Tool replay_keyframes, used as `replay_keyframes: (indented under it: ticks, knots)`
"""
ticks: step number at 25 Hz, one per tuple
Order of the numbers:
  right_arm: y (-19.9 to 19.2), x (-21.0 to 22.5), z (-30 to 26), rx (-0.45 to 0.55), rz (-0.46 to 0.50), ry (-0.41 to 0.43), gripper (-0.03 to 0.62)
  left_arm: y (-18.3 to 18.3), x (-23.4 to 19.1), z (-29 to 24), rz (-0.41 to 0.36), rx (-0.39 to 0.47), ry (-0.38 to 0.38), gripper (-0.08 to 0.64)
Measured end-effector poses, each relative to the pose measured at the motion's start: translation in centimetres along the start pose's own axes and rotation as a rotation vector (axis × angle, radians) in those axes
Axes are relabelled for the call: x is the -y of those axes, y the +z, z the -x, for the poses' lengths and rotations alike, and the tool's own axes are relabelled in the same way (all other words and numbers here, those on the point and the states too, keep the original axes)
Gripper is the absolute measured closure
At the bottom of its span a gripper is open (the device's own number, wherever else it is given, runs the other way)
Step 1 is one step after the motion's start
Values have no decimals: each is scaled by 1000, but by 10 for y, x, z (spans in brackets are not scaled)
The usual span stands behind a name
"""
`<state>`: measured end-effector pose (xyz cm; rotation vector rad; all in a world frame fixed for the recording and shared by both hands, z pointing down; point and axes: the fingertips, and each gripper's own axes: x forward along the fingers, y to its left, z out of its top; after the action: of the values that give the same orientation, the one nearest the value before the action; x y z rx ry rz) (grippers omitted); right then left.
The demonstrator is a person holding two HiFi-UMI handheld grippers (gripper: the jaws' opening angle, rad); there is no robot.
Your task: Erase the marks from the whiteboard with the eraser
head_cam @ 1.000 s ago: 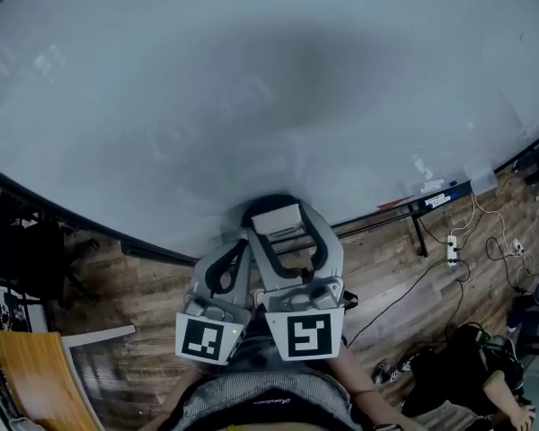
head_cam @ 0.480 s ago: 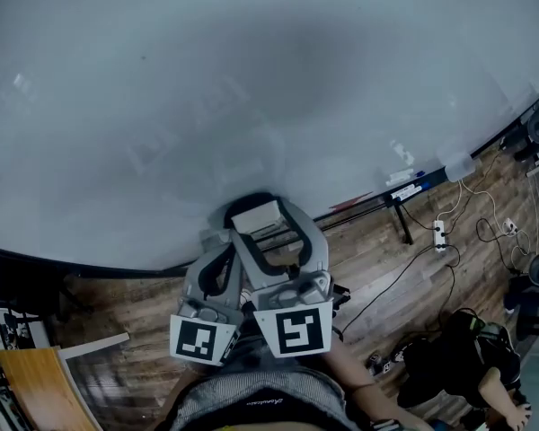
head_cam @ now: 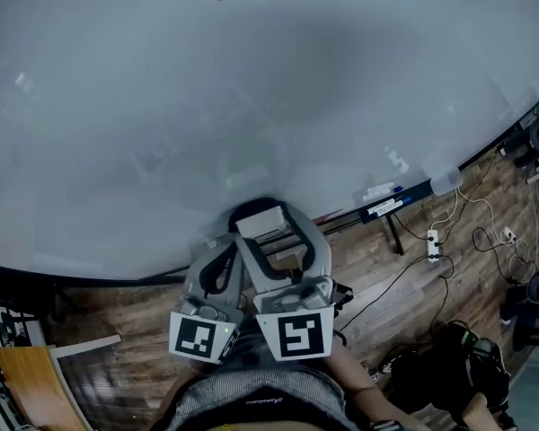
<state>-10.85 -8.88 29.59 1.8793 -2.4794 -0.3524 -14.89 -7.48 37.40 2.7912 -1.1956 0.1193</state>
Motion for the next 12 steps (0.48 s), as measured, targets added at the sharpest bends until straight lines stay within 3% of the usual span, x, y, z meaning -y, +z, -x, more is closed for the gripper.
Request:
replay_keyframes:
  ticks: [12]
  knots:
    - [-16,112,21,0,-13,-29,324,11,69,-75,9,24,-20,557]
